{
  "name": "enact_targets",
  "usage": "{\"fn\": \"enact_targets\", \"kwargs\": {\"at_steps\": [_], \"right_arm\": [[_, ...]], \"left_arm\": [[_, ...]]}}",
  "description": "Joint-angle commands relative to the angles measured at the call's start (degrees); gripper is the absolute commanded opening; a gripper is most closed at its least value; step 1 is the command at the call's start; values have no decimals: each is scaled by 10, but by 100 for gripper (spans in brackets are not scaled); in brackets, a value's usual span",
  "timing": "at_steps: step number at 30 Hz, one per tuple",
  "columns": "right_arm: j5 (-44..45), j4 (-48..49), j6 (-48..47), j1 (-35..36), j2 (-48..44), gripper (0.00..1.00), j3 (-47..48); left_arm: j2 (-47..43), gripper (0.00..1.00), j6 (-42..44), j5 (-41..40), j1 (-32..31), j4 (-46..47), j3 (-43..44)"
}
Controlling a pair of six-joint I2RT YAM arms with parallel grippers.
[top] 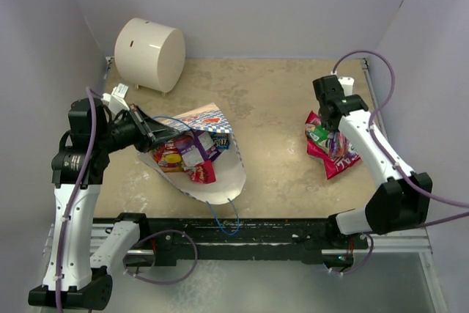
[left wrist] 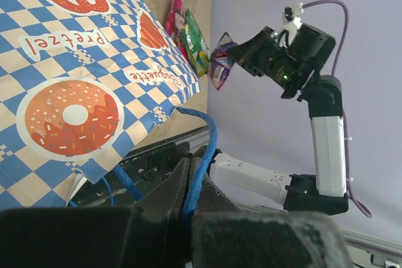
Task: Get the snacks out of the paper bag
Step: Place the snack at the center of the board.
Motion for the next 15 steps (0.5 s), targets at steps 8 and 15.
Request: {"fn": "enact_targets", "kwargs": {"at_steps": [8,15], "right_arm": [[-54,119,19,2,101,0,-49],[-125,157,88,2,100,0,-103]], "left_arm": [[5,0,11,13,-1,4,10],[-10,0,0,15,-1,7,0]]}}
